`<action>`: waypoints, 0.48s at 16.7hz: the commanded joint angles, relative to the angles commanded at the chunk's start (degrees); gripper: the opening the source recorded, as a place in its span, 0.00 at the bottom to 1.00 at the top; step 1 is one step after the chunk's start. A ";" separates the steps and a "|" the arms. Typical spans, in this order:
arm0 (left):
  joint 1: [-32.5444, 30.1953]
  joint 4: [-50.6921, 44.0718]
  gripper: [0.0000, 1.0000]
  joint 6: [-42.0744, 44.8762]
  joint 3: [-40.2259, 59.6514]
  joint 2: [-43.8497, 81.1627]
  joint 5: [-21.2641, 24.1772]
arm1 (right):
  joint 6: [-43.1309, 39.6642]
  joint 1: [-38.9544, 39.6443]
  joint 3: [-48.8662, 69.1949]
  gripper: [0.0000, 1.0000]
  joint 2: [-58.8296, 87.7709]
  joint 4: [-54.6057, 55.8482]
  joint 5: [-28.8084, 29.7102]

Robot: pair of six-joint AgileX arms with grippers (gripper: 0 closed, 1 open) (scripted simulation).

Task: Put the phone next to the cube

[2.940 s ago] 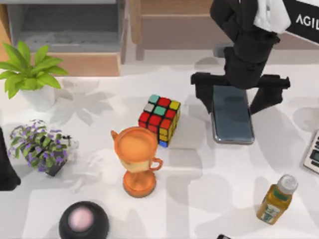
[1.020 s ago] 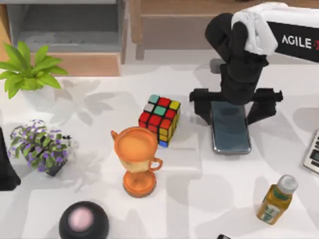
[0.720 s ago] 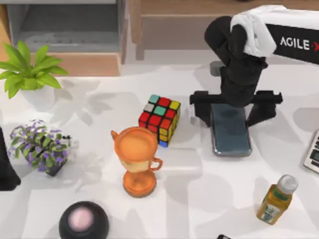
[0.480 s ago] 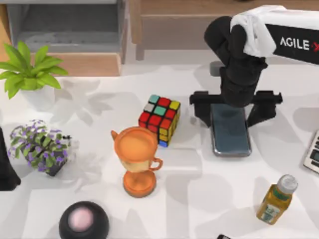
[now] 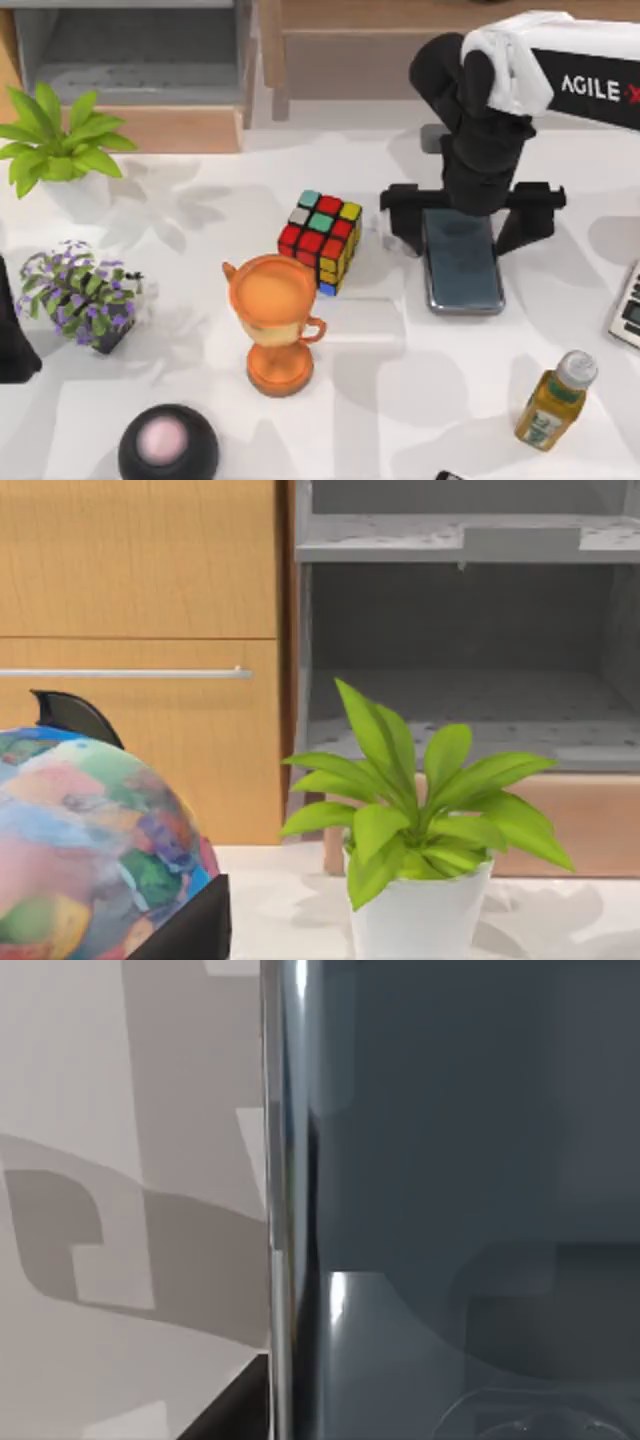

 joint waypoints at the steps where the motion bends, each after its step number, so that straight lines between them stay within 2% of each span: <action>1: 0.00 0.00 1.00 0.00 0.00 0.00 0.00 | 0.00 0.00 0.00 0.90 0.00 0.00 0.00; 2: 0.00 0.00 1.00 0.00 0.00 0.00 0.00 | 0.00 0.00 0.00 0.98 0.00 0.00 0.00; 3: 0.00 0.00 1.00 0.00 0.00 0.00 0.00 | 0.00 0.00 0.00 1.00 0.00 0.00 0.00; 8: 0.00 0.00 1.00 0.00 0.00 0.00 0.00 | 0.00 0.00 0.00 1.00 0.00 0.00 0.00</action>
